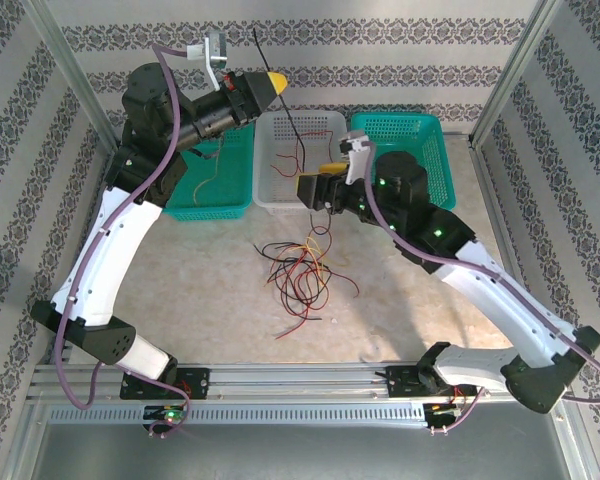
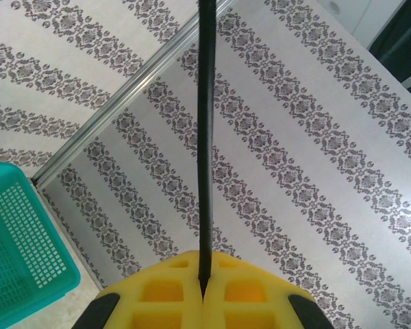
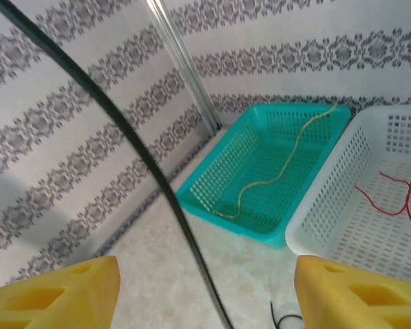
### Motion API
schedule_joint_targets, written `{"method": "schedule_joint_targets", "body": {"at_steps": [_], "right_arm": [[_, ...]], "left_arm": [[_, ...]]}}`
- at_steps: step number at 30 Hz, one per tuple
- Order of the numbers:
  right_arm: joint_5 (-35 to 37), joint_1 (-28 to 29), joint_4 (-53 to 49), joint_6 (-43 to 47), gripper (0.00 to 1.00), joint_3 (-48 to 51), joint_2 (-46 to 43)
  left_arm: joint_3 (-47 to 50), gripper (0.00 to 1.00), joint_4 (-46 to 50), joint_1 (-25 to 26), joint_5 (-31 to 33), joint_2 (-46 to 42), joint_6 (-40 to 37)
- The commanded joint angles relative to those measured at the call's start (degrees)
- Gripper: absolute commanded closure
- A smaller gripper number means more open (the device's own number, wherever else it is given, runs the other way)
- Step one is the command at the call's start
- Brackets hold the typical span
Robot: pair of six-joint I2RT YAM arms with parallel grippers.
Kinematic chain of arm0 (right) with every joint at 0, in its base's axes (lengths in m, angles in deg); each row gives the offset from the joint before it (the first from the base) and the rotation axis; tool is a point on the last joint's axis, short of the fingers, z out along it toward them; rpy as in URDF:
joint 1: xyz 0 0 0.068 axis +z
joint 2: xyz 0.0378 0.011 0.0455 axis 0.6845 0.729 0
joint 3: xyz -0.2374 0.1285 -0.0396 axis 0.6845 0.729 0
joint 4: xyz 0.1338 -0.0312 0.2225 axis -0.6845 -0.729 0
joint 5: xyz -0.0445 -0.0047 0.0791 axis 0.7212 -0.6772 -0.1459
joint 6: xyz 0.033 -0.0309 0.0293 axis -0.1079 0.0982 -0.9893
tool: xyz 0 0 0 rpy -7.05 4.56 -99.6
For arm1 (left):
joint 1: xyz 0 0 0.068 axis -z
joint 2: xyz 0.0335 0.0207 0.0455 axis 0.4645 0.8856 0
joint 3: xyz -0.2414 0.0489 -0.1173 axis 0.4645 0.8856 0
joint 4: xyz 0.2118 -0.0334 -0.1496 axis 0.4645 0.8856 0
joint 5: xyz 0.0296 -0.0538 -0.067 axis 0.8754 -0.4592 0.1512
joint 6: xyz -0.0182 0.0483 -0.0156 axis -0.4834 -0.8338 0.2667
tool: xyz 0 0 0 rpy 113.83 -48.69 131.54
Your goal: Untangle the cables
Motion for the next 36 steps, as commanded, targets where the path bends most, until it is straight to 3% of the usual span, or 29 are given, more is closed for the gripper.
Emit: {"method": "schedule_joint_targets", "body": {"at_steps": [1,4,7,13,17,18,20,21,23,27,32,36], "right_arm": [[-2.13,0.46,0.71,0.72,0.36,-2.22,0.46],[-1.66,0.46,1.05,0.70,0.49,-1.70,0.60],[-1.80,0.20,1.57,0.57,0.70,-1.02,0.42],[-2.10,0.05,1.38,0.55,0.98,-0.32,-0.45],[-1.91,-0.94,1.01,0.13,1.00,0.13,-1.22],[-1.75,-1.24,0.82,-0.06,1.00,0.15,-1.45],[-1.01,-2.24,0.00,-0.66,1.00,0.15,-2.06],[-0.58,-2.82,-0.67,-0.97,1.00,0.00,-2.28],[1.87,-4.44,-3.41,-1.21,1.00,-1.03,-2.82],[7.17,-10.68,-13.00,-0.55,1.00,-6.59,-1.69],[2.98,-24.49,-21.64,-1.31,1.00,-15.37,6.35],[1.66,-31.33,-25.10,-0.92,1.00,-22.57,15.59]], "left_arm": [[0.43,1.00,-4.03,-1.13,-1.72,-0.27,2.17],[1.36,1.00,-4.85,-1.34,-1.78,-0.47,2.81],[2.50,1.00,-6.20,-1.81,-1.91,-0.86,3.78],[5.41,1.00,-7.98,-3.06,-1.37,-1.31,5.13],[9.07,1.00,-10.91,-3.82,-1.59,-1.44,6.90],[10.10,0.95,-11.23,-4.05,-1.56,-1.44,6.61],[13.24,0.61,-11.42,-4.78,-0.76,-2.10,5.54],[15.28,0.50,-12.06,-5.05,-0.32,-2.64,5.04],[20.35,0.36,-12.51,-5.82,1.06,-4.56,2.83],[29.34,0.24,-7.13,-6.09,7.14,-10.11,-6.01],[40.38,0.16,-1.93,-6.10,11.80,-17.14,-12.84],[48.12,0.09,1.74,-6.15,14.66,-22.02,-16.01]]}}
